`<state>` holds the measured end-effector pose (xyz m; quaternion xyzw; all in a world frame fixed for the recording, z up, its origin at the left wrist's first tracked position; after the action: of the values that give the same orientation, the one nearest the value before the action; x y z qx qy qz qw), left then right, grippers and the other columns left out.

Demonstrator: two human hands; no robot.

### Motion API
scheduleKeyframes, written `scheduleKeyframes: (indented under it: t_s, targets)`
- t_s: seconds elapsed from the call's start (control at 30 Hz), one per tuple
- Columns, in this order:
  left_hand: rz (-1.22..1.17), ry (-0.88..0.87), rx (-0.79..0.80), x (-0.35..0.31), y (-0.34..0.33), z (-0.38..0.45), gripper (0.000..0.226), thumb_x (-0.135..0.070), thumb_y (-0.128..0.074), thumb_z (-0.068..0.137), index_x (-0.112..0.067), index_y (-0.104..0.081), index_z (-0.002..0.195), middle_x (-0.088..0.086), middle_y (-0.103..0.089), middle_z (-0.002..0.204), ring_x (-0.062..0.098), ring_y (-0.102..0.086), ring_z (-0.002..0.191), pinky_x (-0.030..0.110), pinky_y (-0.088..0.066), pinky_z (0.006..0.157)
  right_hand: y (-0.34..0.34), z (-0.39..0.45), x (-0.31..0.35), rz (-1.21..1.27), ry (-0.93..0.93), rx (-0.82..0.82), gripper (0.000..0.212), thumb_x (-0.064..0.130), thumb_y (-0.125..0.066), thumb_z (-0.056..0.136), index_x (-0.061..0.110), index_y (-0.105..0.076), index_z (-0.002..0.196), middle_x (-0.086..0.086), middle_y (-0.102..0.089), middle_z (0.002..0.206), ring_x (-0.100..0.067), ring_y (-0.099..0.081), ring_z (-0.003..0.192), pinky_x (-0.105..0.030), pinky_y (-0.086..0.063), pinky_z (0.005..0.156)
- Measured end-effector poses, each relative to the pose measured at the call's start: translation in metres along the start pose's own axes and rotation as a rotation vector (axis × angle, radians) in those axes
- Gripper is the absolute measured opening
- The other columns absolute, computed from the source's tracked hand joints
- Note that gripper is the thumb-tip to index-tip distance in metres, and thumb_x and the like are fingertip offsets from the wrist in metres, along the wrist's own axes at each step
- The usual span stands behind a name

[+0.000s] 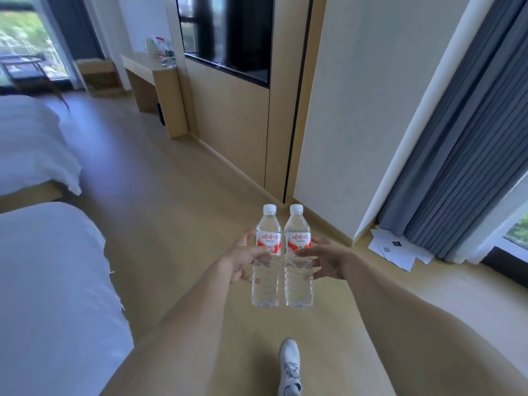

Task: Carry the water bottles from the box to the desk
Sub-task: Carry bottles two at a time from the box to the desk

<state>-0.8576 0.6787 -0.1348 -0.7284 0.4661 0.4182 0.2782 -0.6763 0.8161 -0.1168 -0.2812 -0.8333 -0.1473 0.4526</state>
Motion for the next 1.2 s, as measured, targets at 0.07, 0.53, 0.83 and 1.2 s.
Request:
scheduleKeyframes:
  t_s: [0.07,0.53,0.83,1.2]
  targets:
    - [-0.003,0.006,-0.059,-0.014,0.024,0.023,0.067,-0.03,-0.082,0.083,-0.041,-0.043,0.137,0.002,-0.079,0.097,0.015,-0.074,0.084,0.032,-0.051,0.059,-0.006,0.043,0.021,-0.032,-0.002,0.057,0.05,0.011,-0.078,0.083,0.021,-0.059,0.128,-0.01,-0.07,0.12,-0.034,-0.067,0.111,-0.059,-0.052,0.094]
    - [-0.159,-0.017,-0.347,-0.124,0.172,0.18,0.054,-0.026,-0.084,0.082,-0.034,-0.052,0.124,0.001,-0.077,0.092,0.02,-0.073,0.081,0.049,-0.048,0.075,-0.047,0.315,0.187,-0.164,-0.046,0.377,0.053,0.01,-0.077,0.083,0.026,-0.058,0.131,-0.007,-0.071,0.118,-0.032,-0.069,0.096,-0.05,-0.056,0.085]
    - [-0.269,0.011,-0.442,-0.129,0.287,0.244,0.06,-0.026,-0.086,0.078,-0.039,-0.052,0.126,0.013,-0.076,0.107,0.025,-0.072,0.091,0.048,-0.05,0.075,-0.119,0.443,0.245,-0.229,-0.083,0.466,0.054,0.007,-0.076,0.084,0.024,-0.057,0.131,-0.008,-0.072,0.115,-0.03,-0.071,0.093,-0.05,-0.058,0.08]
    - [-0.33,0.008,-0.416,-0.182,0.516,0.346,0.068,-0.029,-0.091,0.065,-0.04,-0.055,0.122,0.003,-0.078,0.099,0.02,-0.074,0.083,0.039,-0.055,0.061,-0.25,0.616,0.357,-0.239,-0.082,0.434,0.056,0.006,-0.077,0.083,0.021,-0.055,0.133,-0.012,-0.072,0.118,-0.036,-0.069,0.107,-0.063,-0.051,0.094]
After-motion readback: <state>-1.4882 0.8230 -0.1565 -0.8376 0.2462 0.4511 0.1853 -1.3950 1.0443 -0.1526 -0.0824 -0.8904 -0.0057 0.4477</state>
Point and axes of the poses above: each hand's wrist, its own z-axis towards the middle knuckle, its own y-axis out of the back of the hand, x = y × z, the point moved 3 cm from there along z, towards the middle knuckle
